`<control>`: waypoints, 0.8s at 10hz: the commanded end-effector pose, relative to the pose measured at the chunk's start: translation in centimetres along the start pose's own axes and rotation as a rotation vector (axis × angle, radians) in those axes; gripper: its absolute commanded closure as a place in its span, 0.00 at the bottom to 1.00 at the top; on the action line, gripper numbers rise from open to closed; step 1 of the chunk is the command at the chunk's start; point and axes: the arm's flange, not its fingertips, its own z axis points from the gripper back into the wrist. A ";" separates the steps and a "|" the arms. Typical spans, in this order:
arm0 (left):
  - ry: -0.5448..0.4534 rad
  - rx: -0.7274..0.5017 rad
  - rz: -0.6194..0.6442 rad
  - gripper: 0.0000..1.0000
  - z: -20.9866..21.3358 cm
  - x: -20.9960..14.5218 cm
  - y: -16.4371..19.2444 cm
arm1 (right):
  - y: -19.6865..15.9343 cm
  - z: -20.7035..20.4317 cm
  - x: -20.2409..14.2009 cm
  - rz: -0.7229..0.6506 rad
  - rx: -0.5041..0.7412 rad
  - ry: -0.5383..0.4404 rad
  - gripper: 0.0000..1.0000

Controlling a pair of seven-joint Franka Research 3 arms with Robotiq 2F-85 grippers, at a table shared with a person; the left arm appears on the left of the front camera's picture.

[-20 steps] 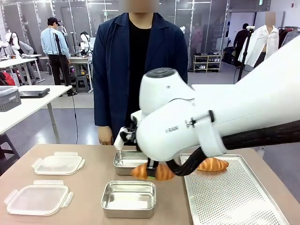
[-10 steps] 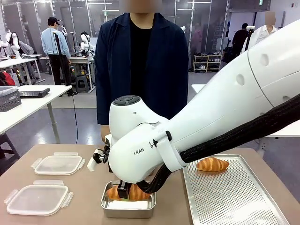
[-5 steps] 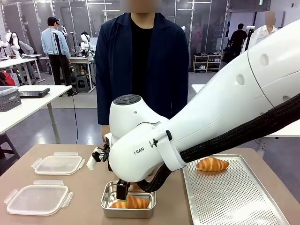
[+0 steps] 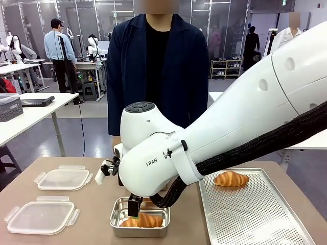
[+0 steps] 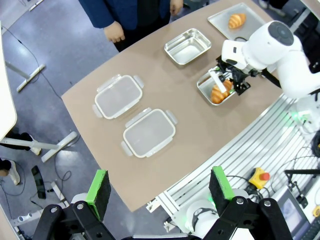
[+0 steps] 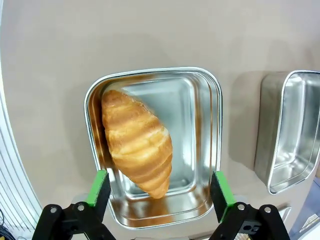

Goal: Place the bread into the airtight container.
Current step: Pick up a Butter Roll and place it into an empty Airtight Container.

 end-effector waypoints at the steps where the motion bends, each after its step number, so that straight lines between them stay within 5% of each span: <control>1: -0.001 -0.005 -0.009 0.00 0.1 0.0 -0.1 | 0.1 -0.1 0.1 -0.027 -0.007 0.005 0.00; 8: -0.001 -0.005 -0.009 0.00 0.1 0.0 -0.1 | 0.1 -0.1 0.1 -0.027 -0.007 0.005 0.00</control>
